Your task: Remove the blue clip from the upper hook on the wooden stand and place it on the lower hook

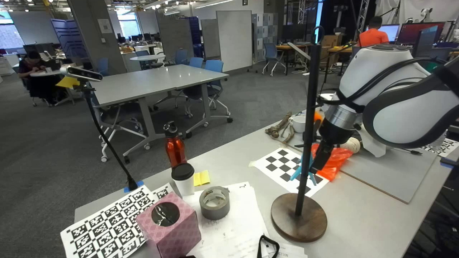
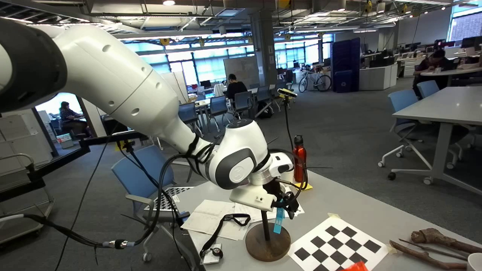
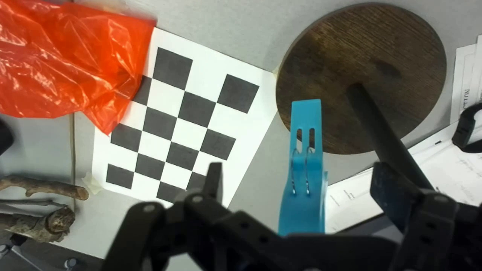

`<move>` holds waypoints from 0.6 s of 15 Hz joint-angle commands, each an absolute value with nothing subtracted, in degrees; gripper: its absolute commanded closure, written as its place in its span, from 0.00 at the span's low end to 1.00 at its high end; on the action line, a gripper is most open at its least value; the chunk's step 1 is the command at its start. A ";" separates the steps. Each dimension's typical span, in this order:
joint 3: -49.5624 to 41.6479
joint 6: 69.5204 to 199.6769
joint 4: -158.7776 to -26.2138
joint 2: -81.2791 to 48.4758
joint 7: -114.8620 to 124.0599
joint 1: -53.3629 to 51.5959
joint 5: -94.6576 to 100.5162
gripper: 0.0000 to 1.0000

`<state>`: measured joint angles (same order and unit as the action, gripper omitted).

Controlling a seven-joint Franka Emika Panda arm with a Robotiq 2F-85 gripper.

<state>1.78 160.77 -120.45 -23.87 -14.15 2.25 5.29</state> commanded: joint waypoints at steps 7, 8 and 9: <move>3.80 162.90 -126.96 -19.69 -15.79 5.61 1.82 0.00; 3.85 163.36 -127.84 -19.19 -15.85 5.83 1.56 0.00; 3.89 164.06 -128.89 -18.53 -15.88 6.01 1.32 0.00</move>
<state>2.56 161.66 -124.95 -21.41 -14.29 4.33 2.95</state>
